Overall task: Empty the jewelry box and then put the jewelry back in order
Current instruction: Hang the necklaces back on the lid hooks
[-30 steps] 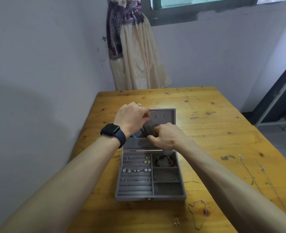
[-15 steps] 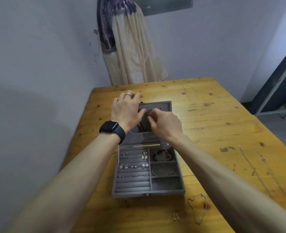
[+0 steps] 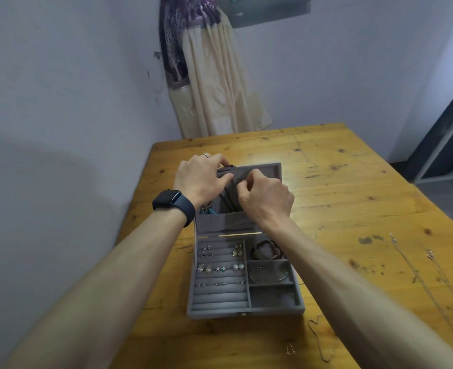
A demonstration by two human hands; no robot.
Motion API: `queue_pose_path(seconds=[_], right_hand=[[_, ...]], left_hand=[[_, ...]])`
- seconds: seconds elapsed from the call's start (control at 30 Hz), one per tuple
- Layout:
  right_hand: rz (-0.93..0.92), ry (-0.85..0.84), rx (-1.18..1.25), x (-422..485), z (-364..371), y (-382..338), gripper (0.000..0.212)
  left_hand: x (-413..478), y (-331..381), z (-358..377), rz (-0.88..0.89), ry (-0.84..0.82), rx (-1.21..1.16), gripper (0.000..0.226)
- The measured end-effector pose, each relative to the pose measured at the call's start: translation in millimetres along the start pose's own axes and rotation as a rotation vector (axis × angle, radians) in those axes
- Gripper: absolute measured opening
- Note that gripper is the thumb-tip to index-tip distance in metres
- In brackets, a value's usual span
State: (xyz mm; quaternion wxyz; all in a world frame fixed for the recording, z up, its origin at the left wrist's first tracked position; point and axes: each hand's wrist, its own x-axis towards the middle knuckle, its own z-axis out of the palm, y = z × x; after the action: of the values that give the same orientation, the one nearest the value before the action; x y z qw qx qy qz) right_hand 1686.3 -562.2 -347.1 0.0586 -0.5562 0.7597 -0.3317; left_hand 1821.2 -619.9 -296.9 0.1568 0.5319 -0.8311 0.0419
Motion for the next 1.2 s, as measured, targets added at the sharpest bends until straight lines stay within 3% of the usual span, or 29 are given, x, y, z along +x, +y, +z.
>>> queue_pose_path(seconds=[0.1, 0.3, 0.5, 0.67, 0.8, 1.0, 1.1, 1.2], right_hand=[[-0.042, -0.017, -0.026, -3.3, 2.7, 5.4, 0.025], [-0.345, 0.083, -0.152, -15.7, 21.9, 31.4, 0.022], [-0.416, 0.071, 0.050, -29.2, 12.0, 46.9, 0.025], [-0.539, 0.133, -0.063, -38.2, 18.7, 63.5, 0.030], [-0.485, 0.099, -0.090, -33.2, 22.2, 52.4, 0.020], [-0.201, -0.049, -0.305, -34.8, 5.1, 10.6, 0.030], [-0.178, -0.161, -0.341, -42.7, 8.4, 1.4, 0.035], [-0.183, -0.147, -0.261, -43.1, 7.1, 5.5, 0.034]], left_hand=[[-2.0, -1.3, 0.4, -0.006, -0.025, -0.020, 0.038], [-6.9, -6.2, -6.1, 0.019, -0.070, -0.056, 0.041], [-8.1, -0.7, -8.0, 0.004, -0.043, -0.040, 0.038], [-12.1, 0.2, -9.0, -0.004, -0.031, -0.025, 0.037], [-16.3, 3.3, -10.0, 0.001, -0.017, -0.006, 0.035], [-19.9, 3.7, -12.7, 0.004, -0.009, 0.004, 0.035], [-20.8, 5.4, -13.1, 0.007, -0.009, 0.010, 0.035], [-21.9, 4.9, -15.4, 0.015, -0.008, 0.005, 0.035]])
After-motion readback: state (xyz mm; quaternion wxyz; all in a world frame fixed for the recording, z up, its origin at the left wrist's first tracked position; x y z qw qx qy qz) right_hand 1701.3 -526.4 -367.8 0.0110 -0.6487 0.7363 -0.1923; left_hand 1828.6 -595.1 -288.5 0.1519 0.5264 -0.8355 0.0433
